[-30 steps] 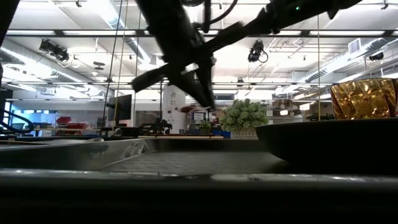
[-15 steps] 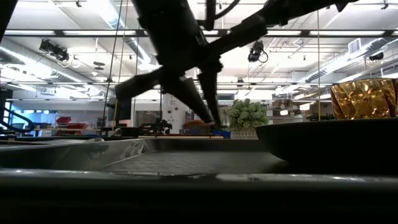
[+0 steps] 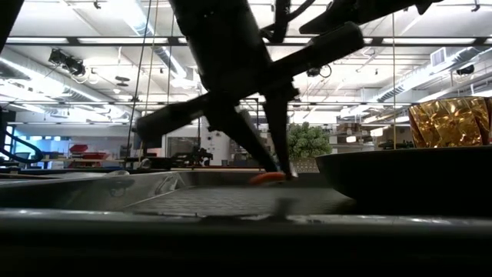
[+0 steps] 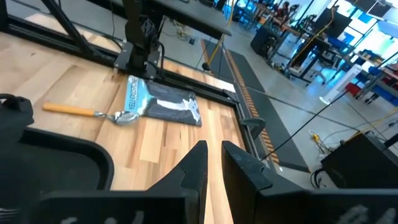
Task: Pick and place plate/cup/fork/spoon on tray
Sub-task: Put the orange fork on the black tray to the left of the black plate
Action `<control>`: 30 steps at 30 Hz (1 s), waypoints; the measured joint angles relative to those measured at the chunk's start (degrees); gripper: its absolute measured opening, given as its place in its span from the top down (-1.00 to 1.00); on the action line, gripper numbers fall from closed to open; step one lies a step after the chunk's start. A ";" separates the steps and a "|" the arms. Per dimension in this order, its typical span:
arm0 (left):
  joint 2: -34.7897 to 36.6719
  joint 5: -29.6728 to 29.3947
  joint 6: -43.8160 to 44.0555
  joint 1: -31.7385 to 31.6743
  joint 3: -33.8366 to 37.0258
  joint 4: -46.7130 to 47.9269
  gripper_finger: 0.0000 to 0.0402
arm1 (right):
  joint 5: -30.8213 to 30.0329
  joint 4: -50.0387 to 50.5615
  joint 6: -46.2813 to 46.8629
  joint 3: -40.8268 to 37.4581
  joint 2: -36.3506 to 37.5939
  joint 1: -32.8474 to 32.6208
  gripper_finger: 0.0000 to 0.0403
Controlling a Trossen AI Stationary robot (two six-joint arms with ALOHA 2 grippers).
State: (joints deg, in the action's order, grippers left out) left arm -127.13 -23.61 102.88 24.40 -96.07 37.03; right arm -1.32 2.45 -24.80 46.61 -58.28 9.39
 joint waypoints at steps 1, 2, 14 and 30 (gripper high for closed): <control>0.00 -0.22 0.03 0.00 0.00 0.16 0.89 | 0.06 -0.12 -0.07 0.00 0.00 0.00 0.73; -0.03 -0.38 0.05 0.00 0.00 -0.38 0.89 | 0.27 0.00 -0.07 0.00 0.00 -0.02 0.73; -0.15 -3.18 -1.55 -0.11 0.07 -0.56 0.81 | 2.88 -0.23 0.13 0.00 -0.20 -0.02 0.73; -0.15 -4.04 -2.07 -0.22 0.09 3.32 0.41 | 2.91 0.00 0.59 0.00 -0.20 -0.02 0.73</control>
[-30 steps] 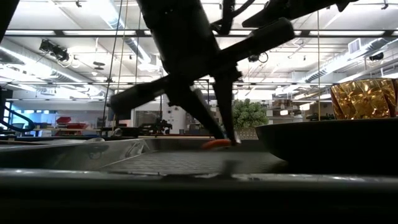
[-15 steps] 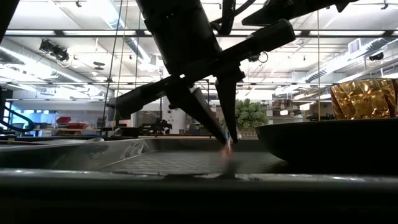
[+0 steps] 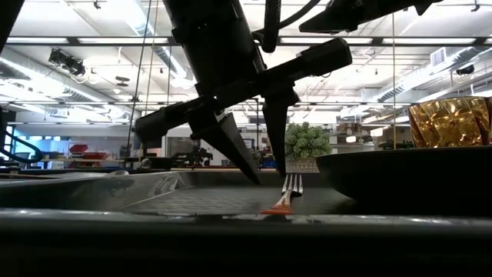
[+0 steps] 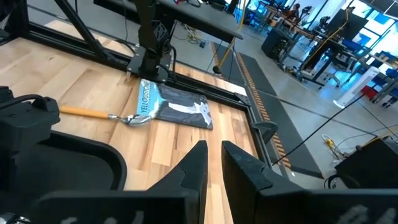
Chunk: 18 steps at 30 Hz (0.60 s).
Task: Pick and place plate/cup/fork/spoon on tray
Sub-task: Put the orange fork on the black tray to the left of the black plate
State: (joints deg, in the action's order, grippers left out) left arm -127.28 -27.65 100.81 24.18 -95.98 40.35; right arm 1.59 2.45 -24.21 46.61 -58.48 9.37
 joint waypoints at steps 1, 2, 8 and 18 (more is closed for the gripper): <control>0.00 0.39 -0.34 0.00 0.00 0.10 0.41 | 0.00 0.08 0.00 0.00 0.00 0.00 0.73; 0.00 0.63 -0.83 0.00 0.00 0.16 0.41 | 0.02 0.05 0.00 0.00 0.00 0.00 0.73; 0.44 0.79 -4.47 -0.23 -0.51 1.16 0.43 | 0.02 0.31 0.02 -0.01 0.00 0.00 0.73; 0.73 7.90 -16.09 -0.92 -3.47 4.52 0.51 | 0.09 0.21 0.04 0.00 0.00 0.00 0.73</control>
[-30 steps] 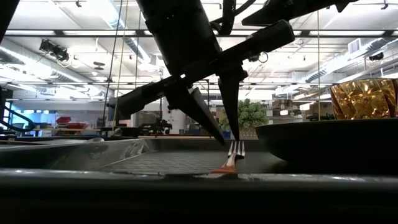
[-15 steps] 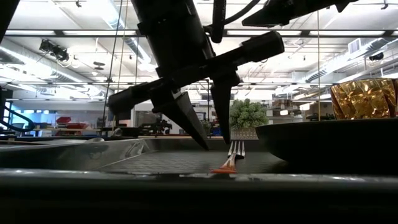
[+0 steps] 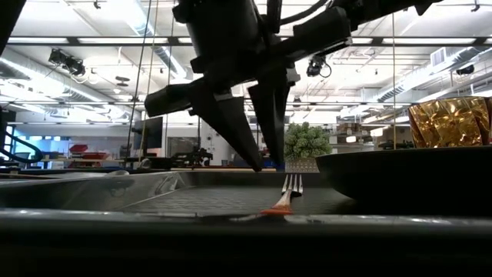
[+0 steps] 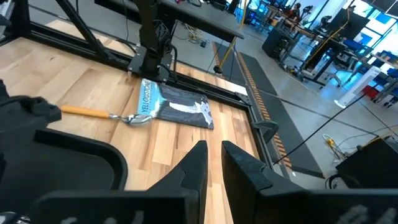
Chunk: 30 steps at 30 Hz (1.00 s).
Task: Pick and place plate/cup/fork/spoon on tray
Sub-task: Put the orange fork on the black tray to the left of the black plate
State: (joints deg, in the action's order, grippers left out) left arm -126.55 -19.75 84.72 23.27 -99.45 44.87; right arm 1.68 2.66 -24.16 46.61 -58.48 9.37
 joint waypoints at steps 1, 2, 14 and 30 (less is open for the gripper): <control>-0.19 0.06 -2.02 0.00 -0.03 -0.31 0.53 | 0.10 0.02 0.00 0.00 0.00 0.00 0.73; -0.35 0.10 -4.08 0.06 -0.02 -0.69 0.54 | 0.21 0.02 0.00 -0.02 0.00 0.00 0.73; -0.45 0.10 -22.79 2.69 -0.01 -1.83 0.60 | 1.44 -0.47 0.04 0.00 0.00 0.00 0.73; -0.45 1.79 -40.51 7.24 0.63 -6.99 0.60 | 1.44 -0.46 0.22 0.00 0.00 0.02 0.73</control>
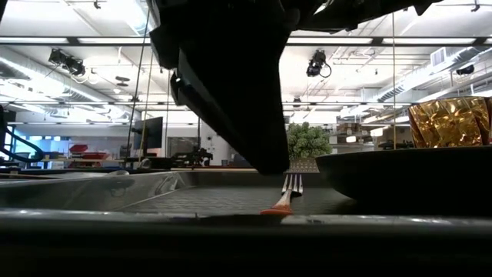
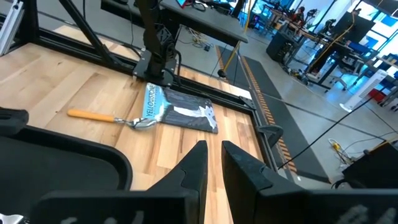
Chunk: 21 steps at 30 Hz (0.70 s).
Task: Pick and place plate/cup/fork/spoon on tray
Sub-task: Put the orange fork on the black tray to the left of the black plate
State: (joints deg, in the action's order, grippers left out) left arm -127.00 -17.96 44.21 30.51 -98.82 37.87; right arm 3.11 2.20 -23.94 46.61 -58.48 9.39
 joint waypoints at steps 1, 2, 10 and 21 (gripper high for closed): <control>0.00 0.03 -0.34 0.04 0.34 -0.84 0.60 | 0.00 0.00 0.16 -0.01 0.00 -0.02 0.73; -0.02 0.09 -0.73 0.12 0.64 -1.50 0.60 | 0.01 0.02 0.19 -0.01 -0.01 0.00 0.73; -0.55 0.26 -2.04 0.29 1.07 -3.32 0.60 | 0.02 0.00 0.19 0.00 -0.02 -0.76 0.73; -2.31 3.14 -7.58 0.89 1.00 -1.36 0.60 | 0.02 0.01 0.21 0.00 -0.02 -1.11 0.73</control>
State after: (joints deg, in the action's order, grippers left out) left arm -129.31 -14.81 36.64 31.40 -97.83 36.51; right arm 3.14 2.20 -23.73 46.61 -58.50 8.27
